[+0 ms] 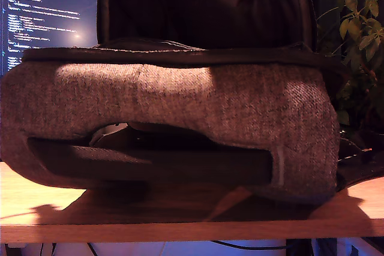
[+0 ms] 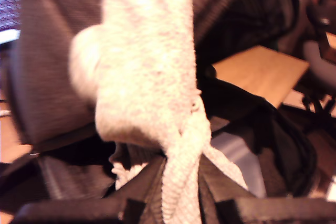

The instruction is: Pack the pair of socks inside the grey Google backpack

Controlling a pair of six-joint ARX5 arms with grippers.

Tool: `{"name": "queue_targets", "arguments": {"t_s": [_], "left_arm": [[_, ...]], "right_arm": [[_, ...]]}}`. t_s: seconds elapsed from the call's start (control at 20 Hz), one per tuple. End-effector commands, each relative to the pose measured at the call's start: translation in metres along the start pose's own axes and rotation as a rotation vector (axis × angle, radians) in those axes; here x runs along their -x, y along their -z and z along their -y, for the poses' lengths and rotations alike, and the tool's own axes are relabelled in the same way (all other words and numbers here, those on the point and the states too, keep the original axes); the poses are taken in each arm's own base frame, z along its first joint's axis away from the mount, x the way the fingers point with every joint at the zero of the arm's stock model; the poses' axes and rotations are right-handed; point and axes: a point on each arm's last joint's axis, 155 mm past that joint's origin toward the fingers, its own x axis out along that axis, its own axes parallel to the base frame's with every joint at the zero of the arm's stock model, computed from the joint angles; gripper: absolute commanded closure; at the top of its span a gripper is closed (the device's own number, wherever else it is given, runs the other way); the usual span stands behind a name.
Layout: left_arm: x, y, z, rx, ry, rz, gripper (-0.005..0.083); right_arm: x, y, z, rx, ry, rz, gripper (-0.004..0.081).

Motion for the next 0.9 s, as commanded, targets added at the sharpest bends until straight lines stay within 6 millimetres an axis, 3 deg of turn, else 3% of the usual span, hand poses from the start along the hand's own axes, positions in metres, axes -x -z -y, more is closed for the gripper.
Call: {"name": "queue_targets", "arguments": {"t_s": [0.0, 0.3, 0.6, 0.75, 0.85], "left_arm": [[-0.017, 0.013, 0.002, -0.011, 0.013, -0.041, 0.0795], [-0.075, 0.015, -0.012, -0.012, -0.027, -0.037, 0.0795], [-0.109, -0.003, -0.032, -0.016, -0.115, 0.075, 0.0795], [-0.12, -0.01, -0.024, 0.058, -0.074, 0.122, 0.0795], [-0.125, -0.004, -0.012, 0.065, -0.038, 0.105, 0.0795]], "right_arm": [[0.007, -0.007, 0.025, -0.063, 0.046, 0.031, 0.0781], [0.008, -0.009, 0.026, -0.067, 0.045, 0.039, 0.0781], [0.015, -0.02, 0.041, -0.087, 0.045, 0.078, 0.0781], [0.015, -0.02, 0.042, -0.087, 0.046, 0.079, 0.0781], [0.015, -0.022, 0.043, -0.067, 0.047, 0.085, 0.0781]]}}
